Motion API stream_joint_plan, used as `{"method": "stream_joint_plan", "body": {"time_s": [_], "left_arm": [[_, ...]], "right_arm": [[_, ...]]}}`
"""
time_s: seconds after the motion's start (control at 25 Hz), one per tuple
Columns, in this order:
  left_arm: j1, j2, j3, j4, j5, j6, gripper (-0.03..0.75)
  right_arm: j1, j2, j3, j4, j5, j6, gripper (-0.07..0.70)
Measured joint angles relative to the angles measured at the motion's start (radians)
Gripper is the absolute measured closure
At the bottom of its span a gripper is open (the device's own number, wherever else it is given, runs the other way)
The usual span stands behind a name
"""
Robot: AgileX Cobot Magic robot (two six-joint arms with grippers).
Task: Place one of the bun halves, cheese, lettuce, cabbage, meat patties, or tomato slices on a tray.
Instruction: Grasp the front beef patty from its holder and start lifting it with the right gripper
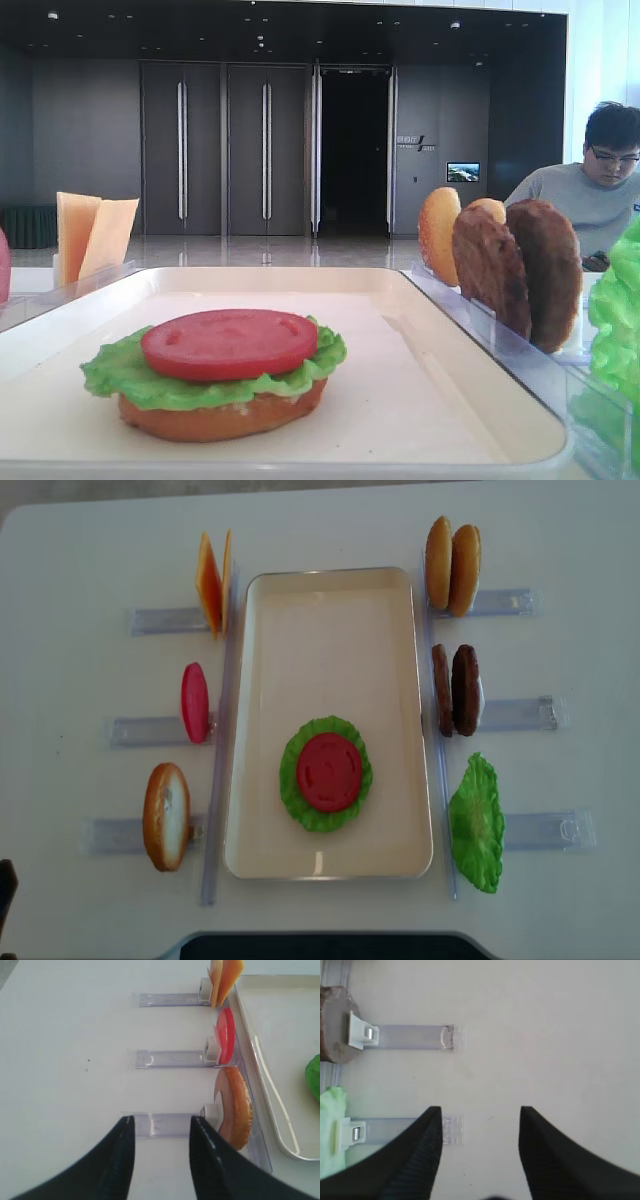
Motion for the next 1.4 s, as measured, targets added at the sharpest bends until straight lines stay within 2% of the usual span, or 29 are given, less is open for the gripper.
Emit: {"method": "stream_joint_plan", "body": {"time_s": [0.44, 0.8, 1.0, 1.2, 1.4], "left_arm": [[0.000, 0.000, 0.000, 0.000, 0.001, 0.000, 0.433], [0.000, 0.000, 0.000, 0.000, 0.001, 0.000, 0.433], [0.000, 0.000, 0.000, 0.000, 0.001, 0.000, 0.433], [0.000, 0.000, 0.000, 0.000, 0.001, 0.000, 0.439], [0.000, 0.000, 0.000, 0.000, 0.001, 0.000, 0.484]], "right_arm": [[0.000, 0.262, -0.135, 0.025, 0.005, -0.011, 0.264], [0.017, 0.283, -0.162, 0.057, 0.024, -0.064, 0.245], [0.129, 0.285, -0.162, 0.049, 0.019, 0.008, 0.244], [0.289, 0.285, -0.162, 0.040, -0.033, 0.118, 0.244], [0.427, 0.298, -0.163, 0.039, -0.083, 0.205, 0.243]]}}
